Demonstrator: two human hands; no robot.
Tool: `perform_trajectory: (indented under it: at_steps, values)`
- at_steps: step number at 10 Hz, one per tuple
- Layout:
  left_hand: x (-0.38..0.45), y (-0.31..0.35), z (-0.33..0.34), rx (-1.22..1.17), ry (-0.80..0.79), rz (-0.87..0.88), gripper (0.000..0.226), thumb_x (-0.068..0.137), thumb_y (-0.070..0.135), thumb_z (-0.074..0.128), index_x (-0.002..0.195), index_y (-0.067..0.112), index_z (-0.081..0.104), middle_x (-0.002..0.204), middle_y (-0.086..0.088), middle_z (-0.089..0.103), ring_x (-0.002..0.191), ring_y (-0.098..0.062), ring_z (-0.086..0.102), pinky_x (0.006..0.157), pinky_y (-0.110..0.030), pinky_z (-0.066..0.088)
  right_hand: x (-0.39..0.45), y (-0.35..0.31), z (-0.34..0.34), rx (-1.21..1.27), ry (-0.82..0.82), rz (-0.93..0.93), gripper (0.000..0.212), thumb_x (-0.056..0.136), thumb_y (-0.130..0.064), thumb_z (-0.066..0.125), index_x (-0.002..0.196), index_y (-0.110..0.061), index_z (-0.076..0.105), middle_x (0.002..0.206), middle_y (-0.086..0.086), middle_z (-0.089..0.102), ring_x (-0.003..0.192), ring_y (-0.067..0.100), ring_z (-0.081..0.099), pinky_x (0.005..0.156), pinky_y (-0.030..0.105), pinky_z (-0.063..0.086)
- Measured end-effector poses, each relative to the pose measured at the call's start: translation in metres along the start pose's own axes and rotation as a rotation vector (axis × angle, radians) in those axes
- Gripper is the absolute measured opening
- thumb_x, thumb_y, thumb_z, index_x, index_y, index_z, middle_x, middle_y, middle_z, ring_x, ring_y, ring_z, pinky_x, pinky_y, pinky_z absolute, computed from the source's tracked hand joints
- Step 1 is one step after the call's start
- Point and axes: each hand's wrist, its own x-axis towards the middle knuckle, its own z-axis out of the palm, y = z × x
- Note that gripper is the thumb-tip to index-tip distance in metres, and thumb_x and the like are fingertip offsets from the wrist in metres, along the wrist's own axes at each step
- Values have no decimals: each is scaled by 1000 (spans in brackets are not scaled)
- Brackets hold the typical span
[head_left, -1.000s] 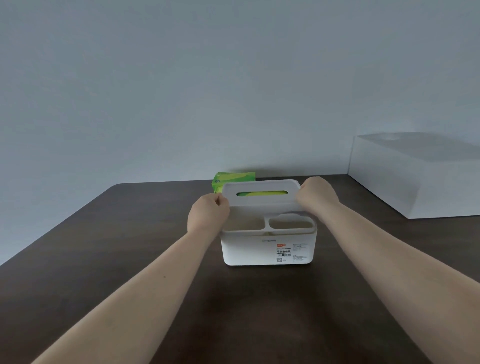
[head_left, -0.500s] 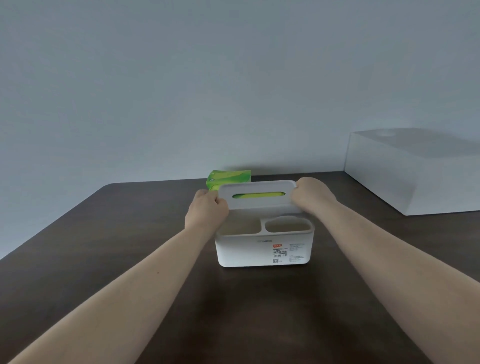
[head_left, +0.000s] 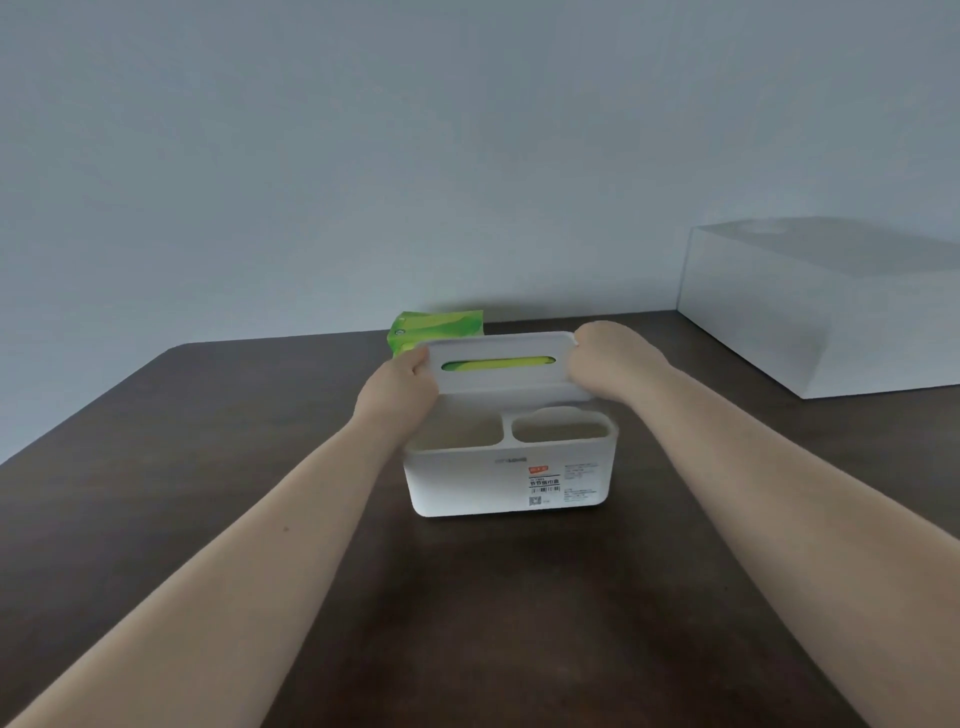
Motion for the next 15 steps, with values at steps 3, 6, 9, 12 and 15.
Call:
perform_trajectory:
  at_steps: [3, 6, 9, 12, 15]
  values:
    - [-14, 5, -12, -133, -127, -55, 51, 101, 28, 31, 151, 21, 27, 155, -3, 35, 141, -27, 36, 115, -34, 28, -36, -1, -4, 298, -72, 58, 44, 97, -29, 29, 129, -7, 47, 121, 14, 57, 95, 34, 57, 70, 38, 52]
    - [-71, -2, -36, -161, -396, -404, 34, 90, 40, 54, 95, 8, 63, 89, -14, 76, 76, -27, 74, 65, -30, 61, -89, 12, -13, 442, -383, 258, 28, 93, -16, 39, 111, -1, 54, 81, 20, 66, 54, 25, 63, 45, 27, 56]
    - [-57, 16, -12, -213, -118, -336, 23, 90, 3, 50, 68, 6, 45, 80, -18, 59, 64, -28, 66, 47, -28, 57, -75, 15, -7, 459, -148, 273, 19, 72, 7, 38, 62, -6, 49, 65, 21, 58, 57, 27, 51, 60, 30, 40]
    - [-10, 32, 34, -205, -162, -310, 19, 87, 12, 54, 70, 6, 48, 80, -16, 72, 85, -34, 72, 83, -39, 58, -27, 49, -11, 433, 42, 308, 21, 74, 0, 40, 56, -5, 48, 43, 13, 57, 29, 22, 45, 44, 23, 36]
    - [50, 100, 109, -226, -169, -224, 27, 88, 14, 43, 60, 10, 42, 23, 6, 51, 69, -32, 69, 62, -29, 56, 49, 110, -35, 518, 210, 416, 15, 78, -4, 43, 66, -2, 52, 52, 19, 62, 44, 31, 59, 53, 29, 49]
